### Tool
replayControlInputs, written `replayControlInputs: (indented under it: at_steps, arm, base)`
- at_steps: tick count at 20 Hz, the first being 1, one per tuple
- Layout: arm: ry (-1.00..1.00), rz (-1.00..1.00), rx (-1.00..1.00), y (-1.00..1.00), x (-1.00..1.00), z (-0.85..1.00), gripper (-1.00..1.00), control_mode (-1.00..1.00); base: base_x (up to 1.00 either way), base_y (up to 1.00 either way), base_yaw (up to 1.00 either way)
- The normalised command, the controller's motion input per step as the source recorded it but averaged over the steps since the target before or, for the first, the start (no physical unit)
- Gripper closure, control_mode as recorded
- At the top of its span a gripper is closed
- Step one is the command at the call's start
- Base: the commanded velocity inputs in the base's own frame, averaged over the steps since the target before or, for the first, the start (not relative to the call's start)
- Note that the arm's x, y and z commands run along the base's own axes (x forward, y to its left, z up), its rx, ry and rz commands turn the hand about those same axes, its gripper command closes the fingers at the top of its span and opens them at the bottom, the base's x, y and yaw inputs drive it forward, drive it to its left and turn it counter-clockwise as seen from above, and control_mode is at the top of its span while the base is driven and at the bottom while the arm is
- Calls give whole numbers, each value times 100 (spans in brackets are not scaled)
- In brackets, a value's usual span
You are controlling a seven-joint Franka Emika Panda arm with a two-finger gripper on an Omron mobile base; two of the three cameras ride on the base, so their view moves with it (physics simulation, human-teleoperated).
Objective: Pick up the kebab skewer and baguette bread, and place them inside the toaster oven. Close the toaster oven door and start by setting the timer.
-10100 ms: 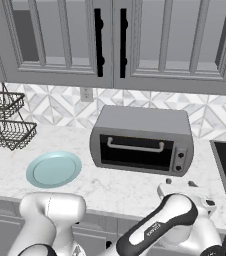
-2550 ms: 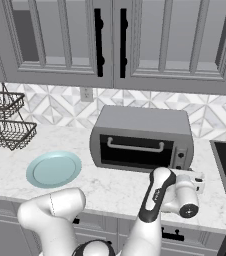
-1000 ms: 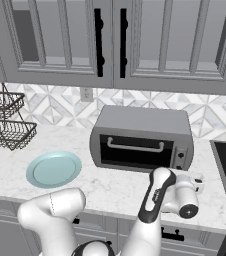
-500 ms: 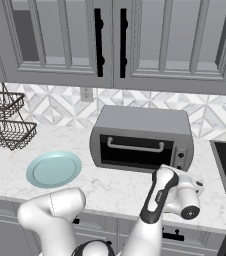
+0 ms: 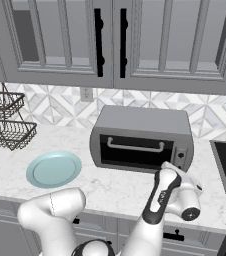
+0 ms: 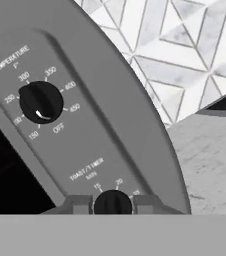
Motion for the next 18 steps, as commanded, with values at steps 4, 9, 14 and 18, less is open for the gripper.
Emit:
replayControlInputs:
  at_steps: [4, 9, 14, 18]
  arm:
    - [0, -4, 24, -2, 0, 0, 100, -100]
    - [0, -3, 25, -7, 0, 0, 100, -100]
    - [0, -3, 24, -6, -5, -1, 100, -100]
    - [0, -4, 24, -1, 0, -1, 100, -100]
  base:
    - [0, 0, 0]
    - [0, 0, 0]
    - [0, 0, 0]
    - [0, 0, 0]
